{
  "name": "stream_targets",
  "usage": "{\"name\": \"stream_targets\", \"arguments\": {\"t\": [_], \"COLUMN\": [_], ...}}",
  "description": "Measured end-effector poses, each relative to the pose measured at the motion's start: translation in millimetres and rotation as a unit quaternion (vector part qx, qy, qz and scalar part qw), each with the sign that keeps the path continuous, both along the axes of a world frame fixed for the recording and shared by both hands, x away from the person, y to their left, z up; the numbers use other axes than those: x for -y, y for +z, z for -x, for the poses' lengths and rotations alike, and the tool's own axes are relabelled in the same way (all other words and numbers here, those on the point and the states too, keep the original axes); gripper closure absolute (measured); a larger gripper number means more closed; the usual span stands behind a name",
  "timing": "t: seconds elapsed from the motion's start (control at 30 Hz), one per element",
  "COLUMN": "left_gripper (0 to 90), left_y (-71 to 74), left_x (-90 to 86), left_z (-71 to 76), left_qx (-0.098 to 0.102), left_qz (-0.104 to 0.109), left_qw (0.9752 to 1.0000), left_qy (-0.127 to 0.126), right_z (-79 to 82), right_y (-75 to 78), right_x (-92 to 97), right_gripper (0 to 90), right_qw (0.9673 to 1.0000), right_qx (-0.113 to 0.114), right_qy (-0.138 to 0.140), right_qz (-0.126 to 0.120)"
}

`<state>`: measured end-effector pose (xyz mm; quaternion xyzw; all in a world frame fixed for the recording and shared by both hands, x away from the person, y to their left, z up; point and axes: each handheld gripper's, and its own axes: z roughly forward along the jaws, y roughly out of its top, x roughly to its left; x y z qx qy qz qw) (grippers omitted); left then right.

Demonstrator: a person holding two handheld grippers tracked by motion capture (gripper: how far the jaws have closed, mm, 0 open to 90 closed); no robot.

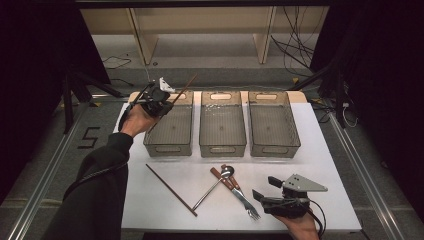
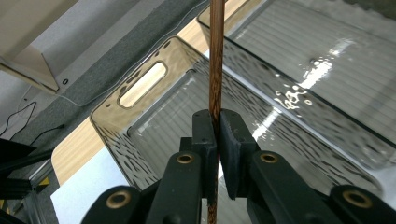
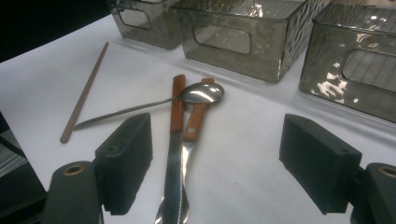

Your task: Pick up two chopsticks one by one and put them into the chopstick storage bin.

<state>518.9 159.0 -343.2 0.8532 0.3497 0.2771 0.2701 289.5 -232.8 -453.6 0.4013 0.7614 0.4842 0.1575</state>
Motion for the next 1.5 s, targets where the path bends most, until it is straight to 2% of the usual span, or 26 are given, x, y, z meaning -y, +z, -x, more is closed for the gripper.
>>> {"name": "stream_targets", "arguments": {"t": [0.17,0.43,0.63,1.1,1.2,1.23,1.27,1.3,1.4,1.5], "left_gripper": [84.6,84.5,84.4,82.7,67.3,65.5,57.5,57.5,47.2,36.3], "left_y": [-8.3,-23.0,-32.7,-55.8,-54.3,-52.0,-49.2,-46.5,-35.7,-23.1], "left_x": [-3.6,-7.6,-9.0,-13.5,-14.0,-14.9,-15.5,-15.3,-14.9,-14.8], "left_z": [-5.1,-8.4,-9.9,-13.5,-11.9,-11.0,-10.0,-8.6,-1.1,9.9], "left_qx": [-0.003,-0.026,-0.037,-0.075,-0.072,-0.072,-0.071,-0.073,-0.067,-0.061], "left_qz": [0.009,0.020,0.024,0.012,0.020,0.022,0.025,0.028,0.029,0.038], "left_qw": [0.9998,0.9990,0.9983,0.9951,0.9951,0.9953,0.9955,0.9955,0.9968,0.9974], "left_qy": [0.015,0.029,0.039,0.062,0.065,0.062,0.058,0.054,0.033,0.009], "right_z": [0.2,0.3,0.4,0.2,-0.1,-0.1,-0.1,-0.1,-0.2,0.2], "right_y": [0.0,-0.1,0.1,-0.2,-0.5,-0.6,-0.6,-0.6,-0.6,-0.3], "right_x": [0.1,-0.8,-0.9,-0.7,-0.8,-0.8,-0.9,-0.9,-0.8,-0.5], "right_gripper": [26.2,26.2,26.2,26.2,26.2,26.2,26.2,26.2,26.2,26.2], "right_qw": [1.0000,1.0000,1.0000,1.0000,1.0000,1.0000,1.0000,1.0000,1.0000,1.0000], "right_qx": [0.001,0.000,0.000,-0.001,-0.003,-0.003,-0.003,-0.003,-0.003,-0.002], "right_qy": [0.000,0.003,0.002,0.002,0.001,0.001,0.001,0.001,0.001,0.001], "right_qz": [-0.001,0.001,0.001,0.001,0.000,0.000,0.000,0.000,0.000,0.000]}}
